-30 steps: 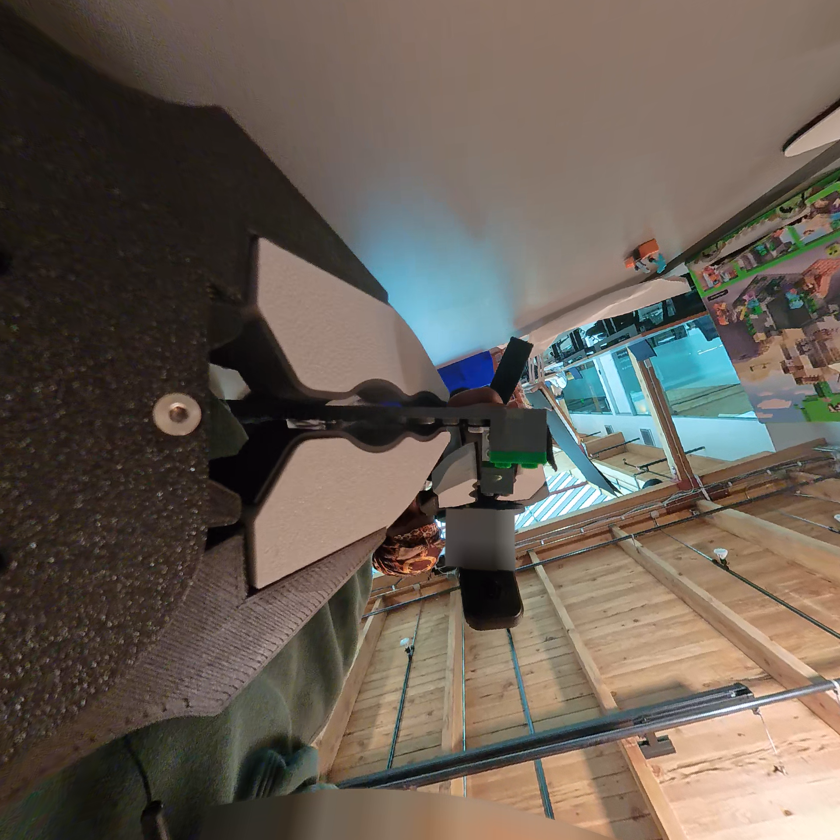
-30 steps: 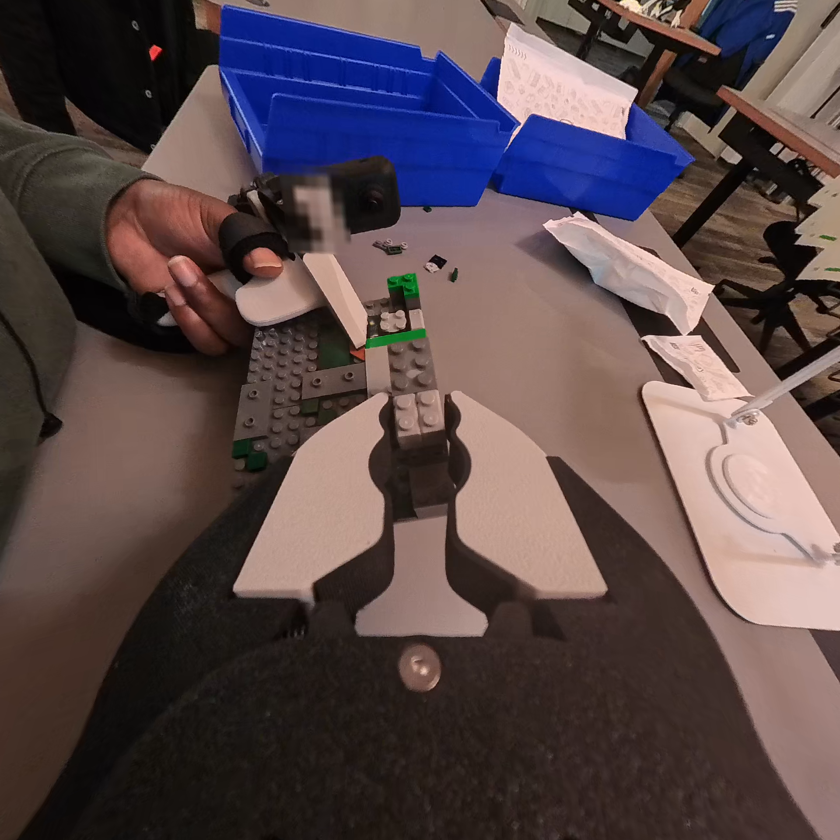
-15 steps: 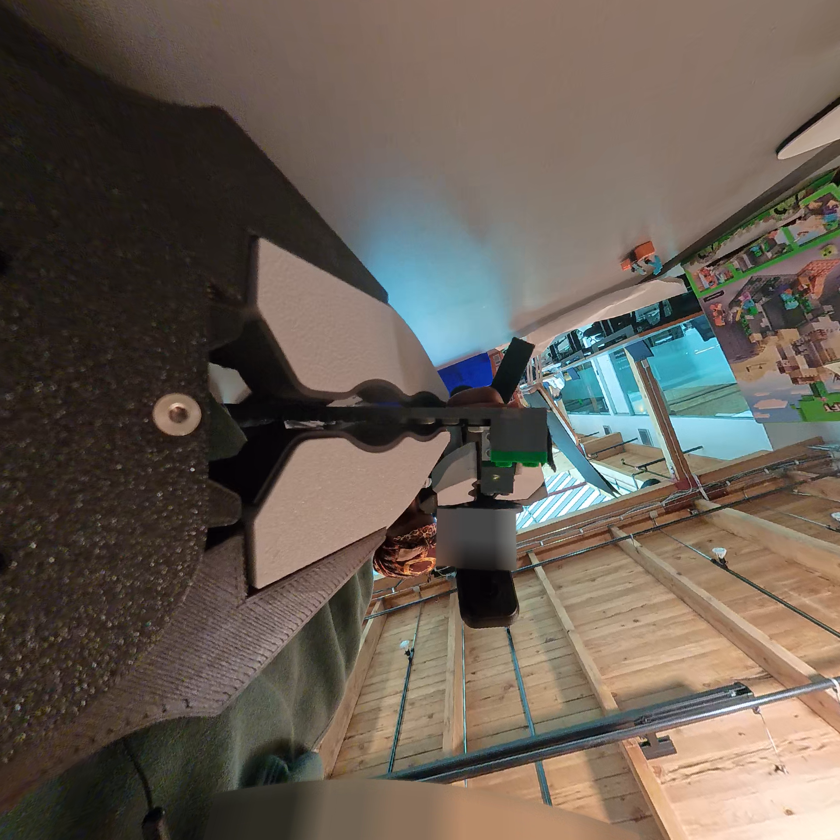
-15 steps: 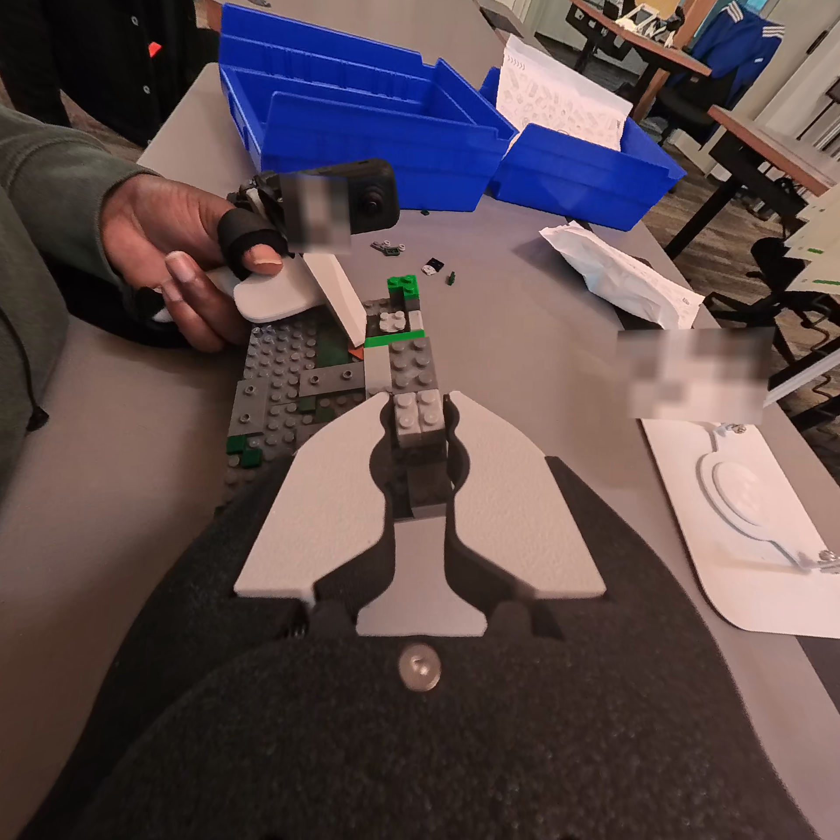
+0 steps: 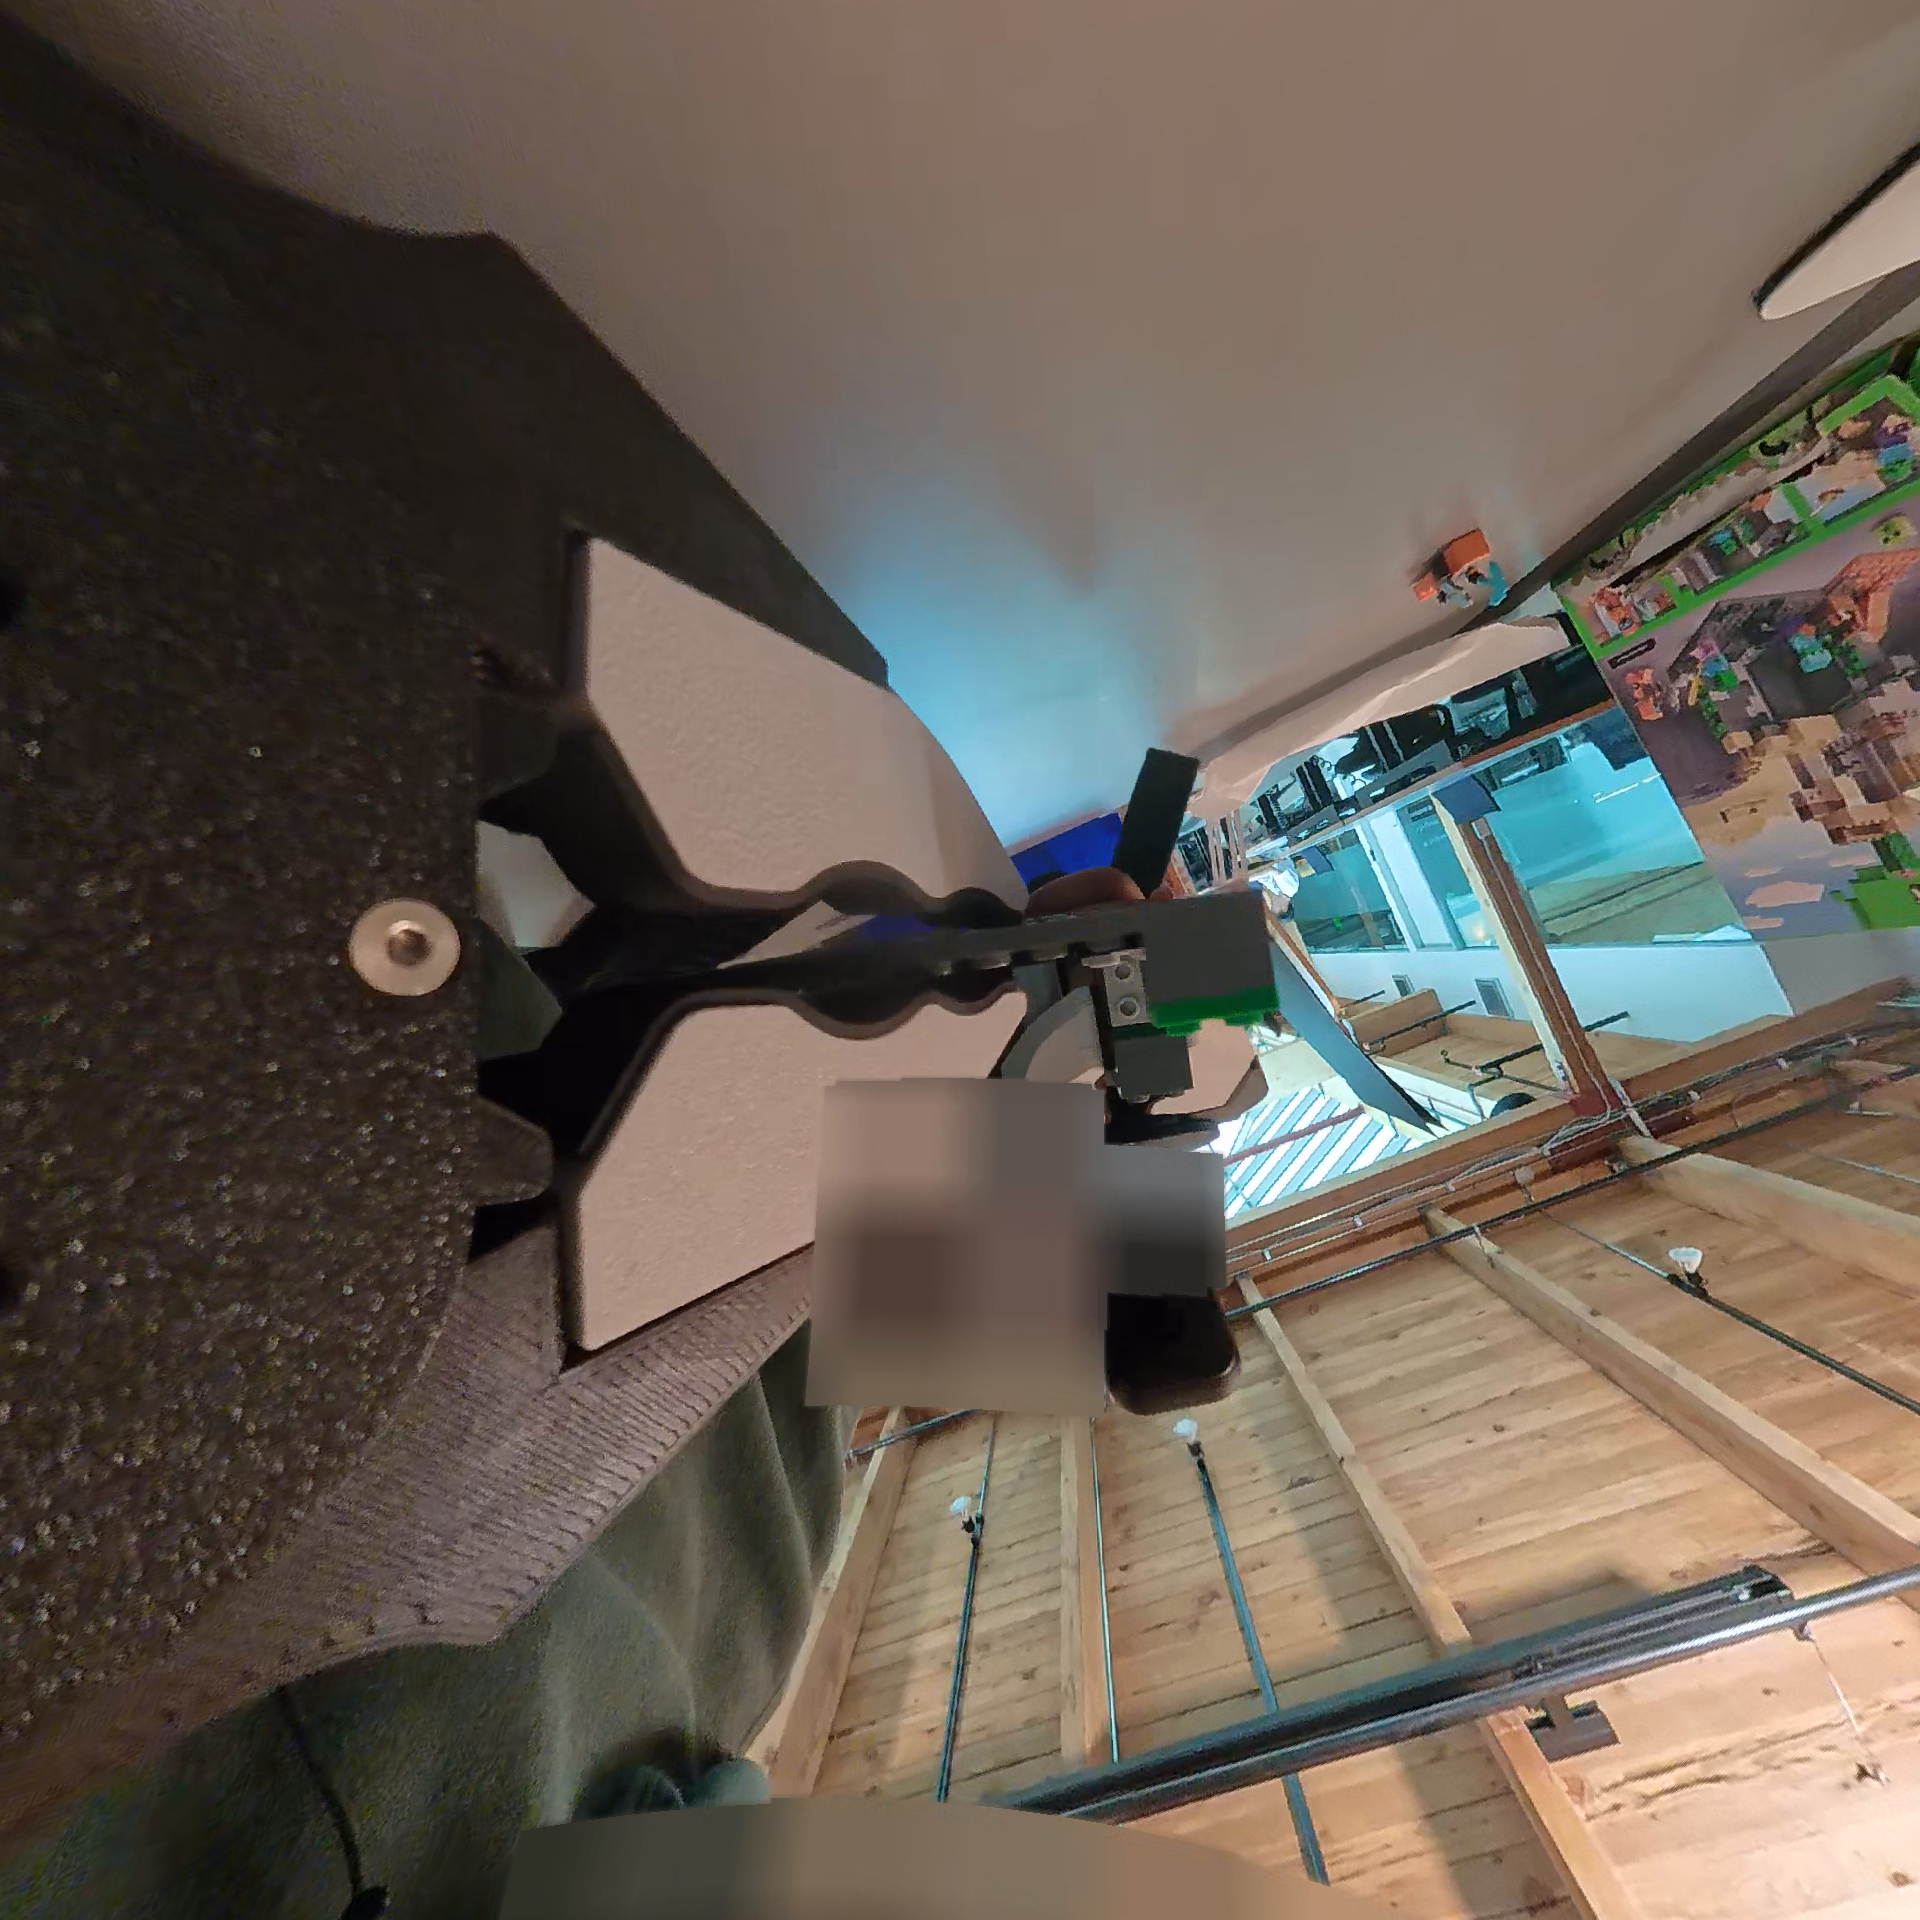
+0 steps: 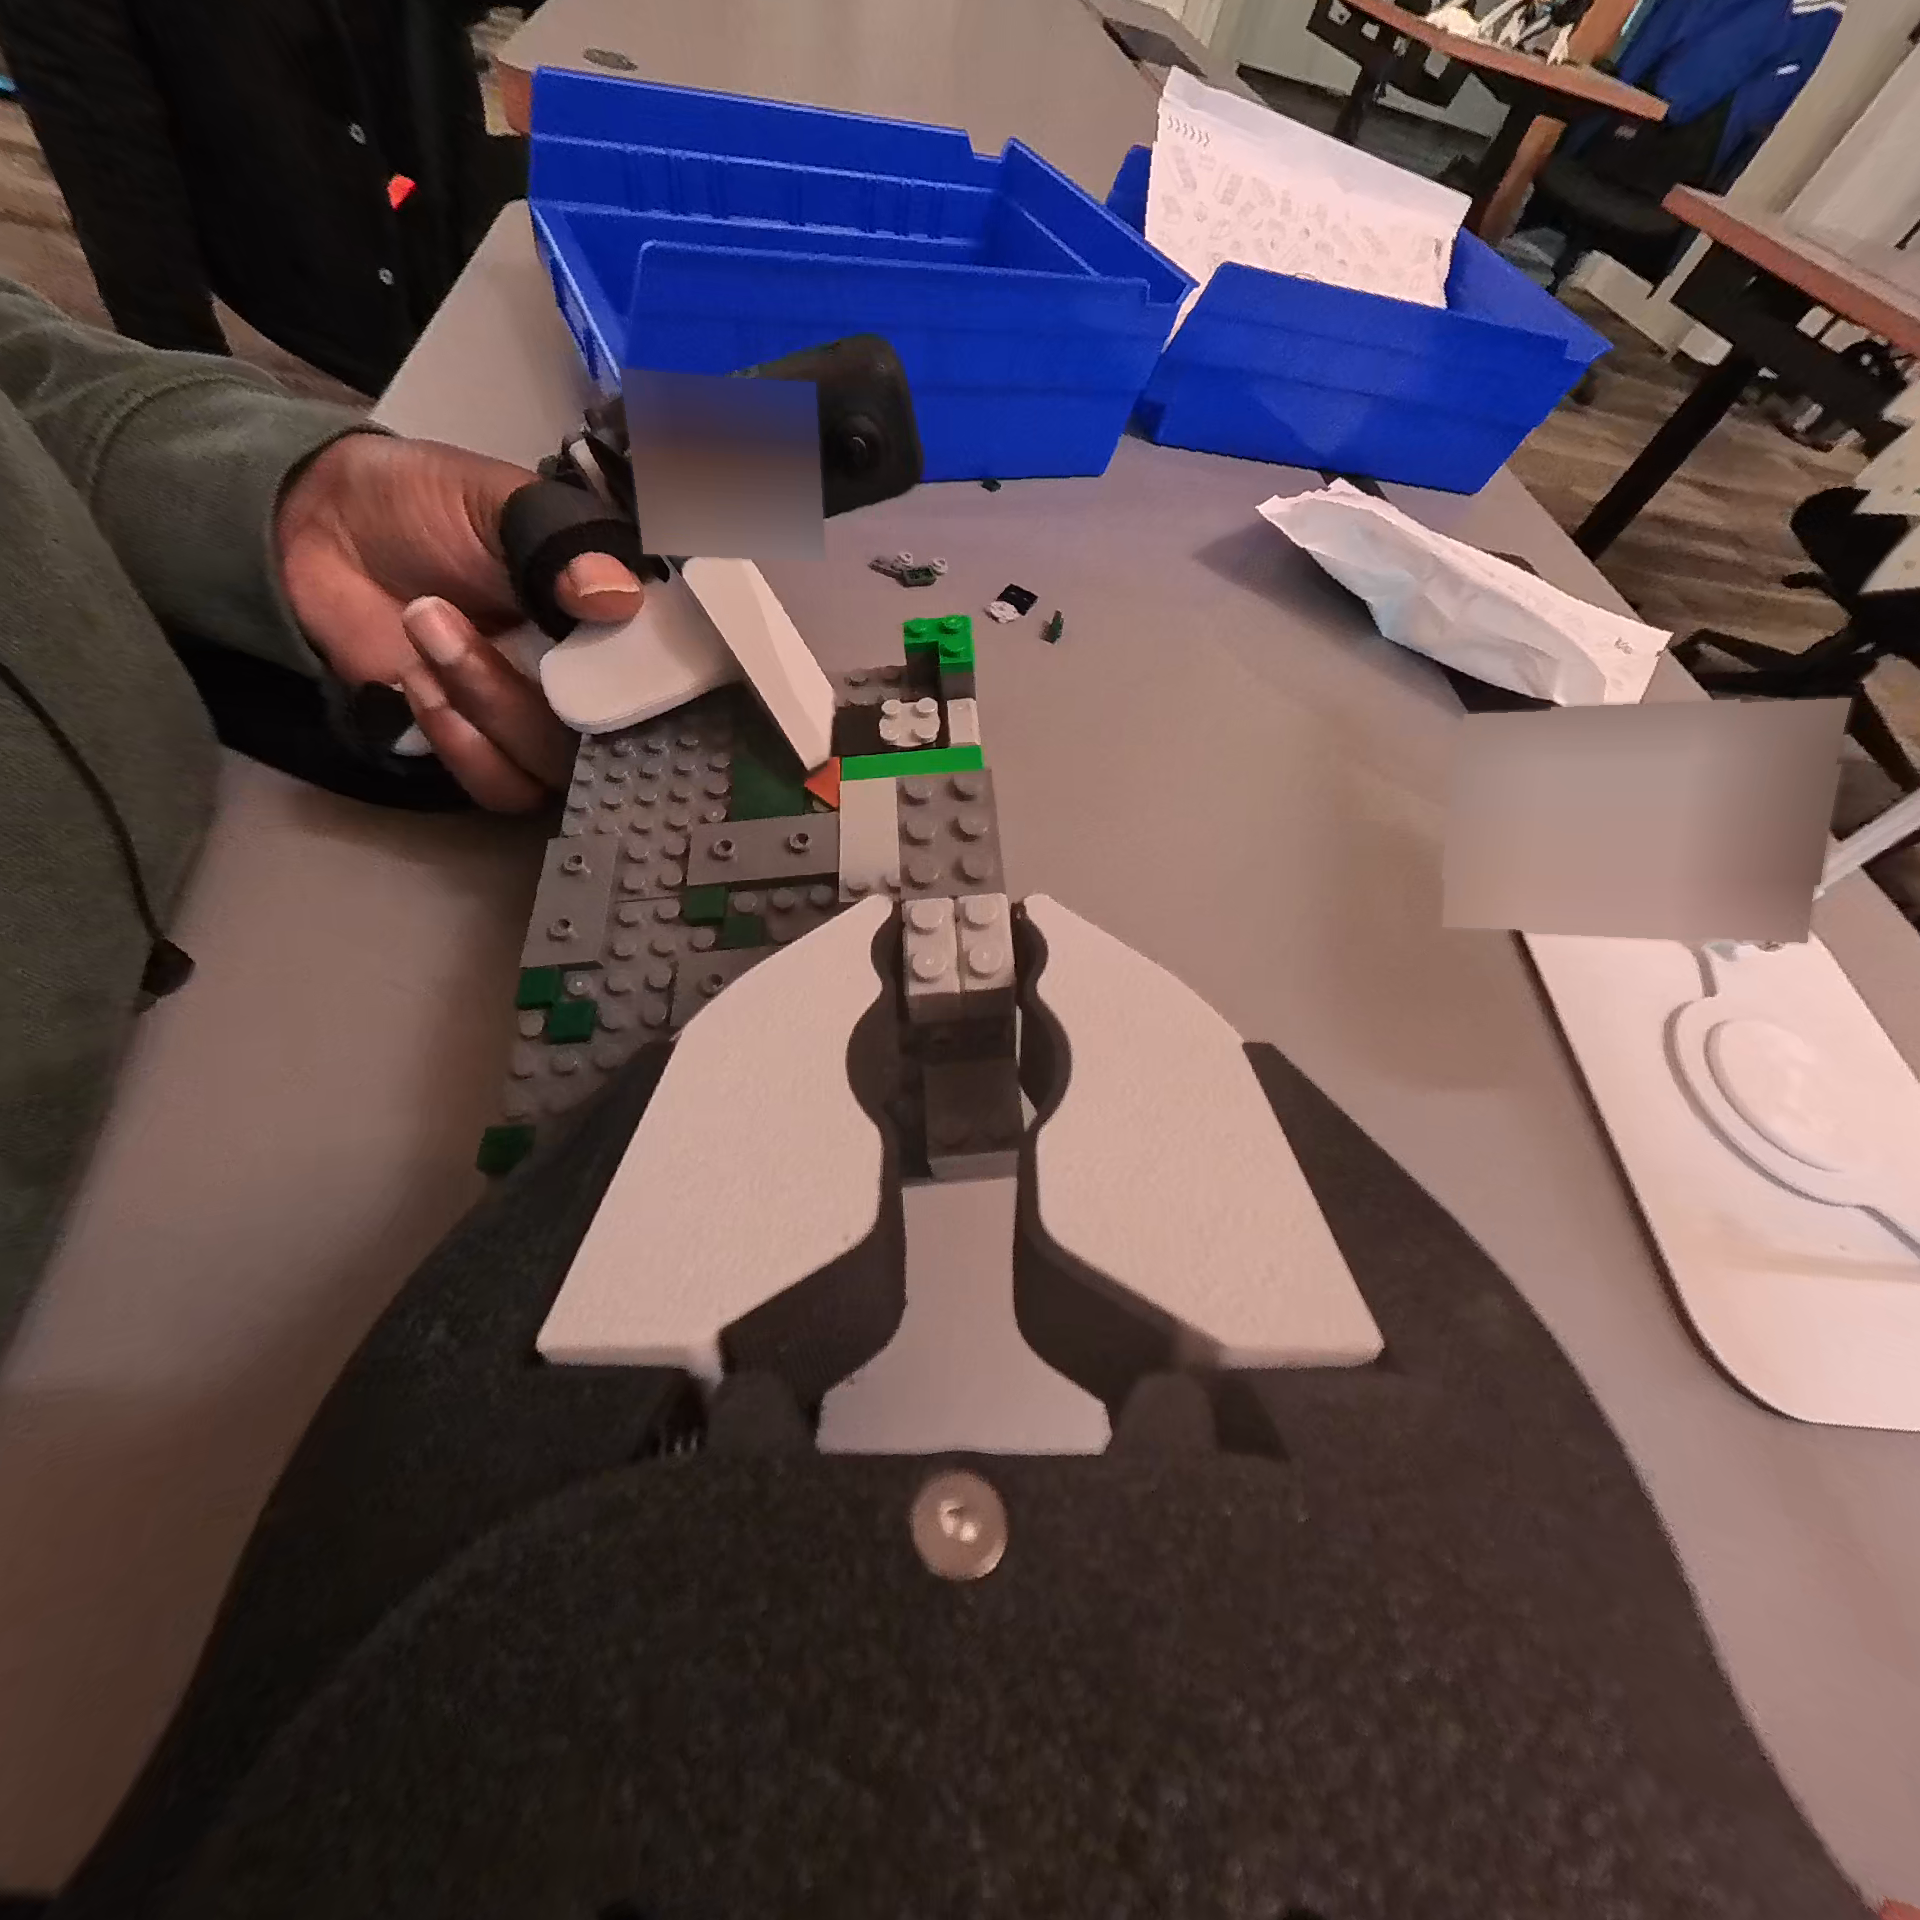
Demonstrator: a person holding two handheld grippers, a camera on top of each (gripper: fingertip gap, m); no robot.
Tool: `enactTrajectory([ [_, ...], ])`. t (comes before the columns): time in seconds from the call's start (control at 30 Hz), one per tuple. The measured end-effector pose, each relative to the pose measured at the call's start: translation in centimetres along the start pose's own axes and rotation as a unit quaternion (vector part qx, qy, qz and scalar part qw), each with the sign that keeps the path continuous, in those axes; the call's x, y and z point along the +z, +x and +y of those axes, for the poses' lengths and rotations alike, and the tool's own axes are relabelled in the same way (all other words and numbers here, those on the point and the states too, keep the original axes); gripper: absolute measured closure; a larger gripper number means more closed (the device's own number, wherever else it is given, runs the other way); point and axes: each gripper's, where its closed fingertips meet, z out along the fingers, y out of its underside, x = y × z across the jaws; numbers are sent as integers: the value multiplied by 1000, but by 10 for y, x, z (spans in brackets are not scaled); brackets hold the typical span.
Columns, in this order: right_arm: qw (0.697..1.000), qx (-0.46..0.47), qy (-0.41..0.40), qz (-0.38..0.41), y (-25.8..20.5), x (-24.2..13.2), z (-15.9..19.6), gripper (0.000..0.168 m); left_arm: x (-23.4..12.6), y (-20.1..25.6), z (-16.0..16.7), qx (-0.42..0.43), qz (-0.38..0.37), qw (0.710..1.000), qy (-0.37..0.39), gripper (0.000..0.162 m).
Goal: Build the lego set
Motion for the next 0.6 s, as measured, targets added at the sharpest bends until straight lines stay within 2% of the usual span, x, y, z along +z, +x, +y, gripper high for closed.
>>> enactTrajectory([
  [0.23, 999, 45, 21, -20, 4, -13, 2, 150, -2, 6, -2, 100, -36, 994, -10, 141],
  [0.37, 995, 82, 38, -41, 7, -22, 5, 150, -4, 4, -6, 184, -83, 979, -19, 144],
  [0.6, 992, 104, 39, -54, 15, -30, 23, 151, -11, 1, -16, 267, -148, 952, -23, 145],
])
